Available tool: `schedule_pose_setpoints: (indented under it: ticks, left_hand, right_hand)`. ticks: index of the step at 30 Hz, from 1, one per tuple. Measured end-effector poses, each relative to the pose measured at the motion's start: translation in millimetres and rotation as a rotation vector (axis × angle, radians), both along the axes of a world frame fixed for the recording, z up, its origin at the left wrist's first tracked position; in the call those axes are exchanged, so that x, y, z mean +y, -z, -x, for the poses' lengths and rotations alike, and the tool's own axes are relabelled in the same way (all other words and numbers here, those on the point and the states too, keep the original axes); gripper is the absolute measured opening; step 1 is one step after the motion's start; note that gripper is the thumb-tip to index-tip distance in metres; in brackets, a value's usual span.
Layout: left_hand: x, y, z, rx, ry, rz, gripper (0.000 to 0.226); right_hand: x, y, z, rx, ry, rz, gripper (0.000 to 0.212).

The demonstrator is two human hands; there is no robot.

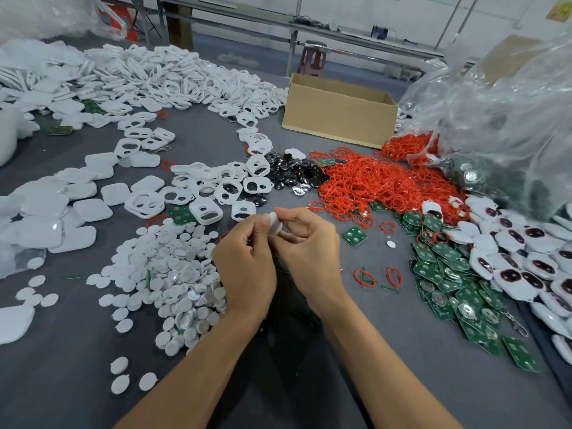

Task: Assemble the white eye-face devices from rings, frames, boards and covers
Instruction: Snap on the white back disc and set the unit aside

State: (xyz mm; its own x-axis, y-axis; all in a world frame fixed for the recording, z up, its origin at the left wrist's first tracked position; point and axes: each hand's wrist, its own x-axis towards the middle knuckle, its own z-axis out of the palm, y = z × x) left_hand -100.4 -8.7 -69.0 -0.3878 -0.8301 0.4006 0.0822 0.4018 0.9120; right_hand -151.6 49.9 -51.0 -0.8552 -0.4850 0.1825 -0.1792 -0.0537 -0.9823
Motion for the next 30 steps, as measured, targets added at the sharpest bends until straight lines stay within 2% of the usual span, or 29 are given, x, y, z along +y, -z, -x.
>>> schedule_pose_setpoints:
  ticks: [6,8,10,13,14,20,25,28,30]
  left_hand:
    - [1.4,-7.0,-1.7,-0.023,0.157,-0.026,0.024]
    - [-1.8,-6.5,0.4,0.001,0.201,-0.09,0.025]
    - [-5.5,-3.7,5.4,0.046,0.238,-0.282,0.02]
    - [-9.0,-4.8,10.0,0.147,0.388,-0.703,0.02]
    - [-9.1,-4.9,10.5,0.173,0.429,-0.751,0.019]
    - [-10.0,-0.3,10.3,0.129,0.407,-0.564,0.024]
    - [-11.7,1.0,7.8,-0.009,0.402,-0.316,0.029]
    - [-10.2,0.1,6.9,-0.066,0.351,-0.266,0.034]
    - [-10.2,0.0,6.1,-0.07,0.307,-0.281,0.036]
  right_hand:
    - [10.9,-1.7,12.5,-0.039,0.009,0.051,0.026]
    - [10.7,-3.3,14.4,-0.053,-0.016,0.099,0.026]
    - [8.9,-3.2,15.5,-0.061,-0.046,0.136,0.027]
    - [7.2,-3.2,15.8,0.017,-0.054,0.122,0.032]
    - [7.7,-3.4,16.1,0.043,-0.055,0.116,0.033]
    - [13.8,-2.0,25.0,0.042,-0.049,0.069,0.037]
    - [14.8,2.3,27.7,0.283,0.033,-0.22,0.044]
    - [15.2,1.3,28.0,0.345,0.063,-0.269,0.032]
    - [16.3,0.1,28.4,0.298,0.094,-0.215,0.02]
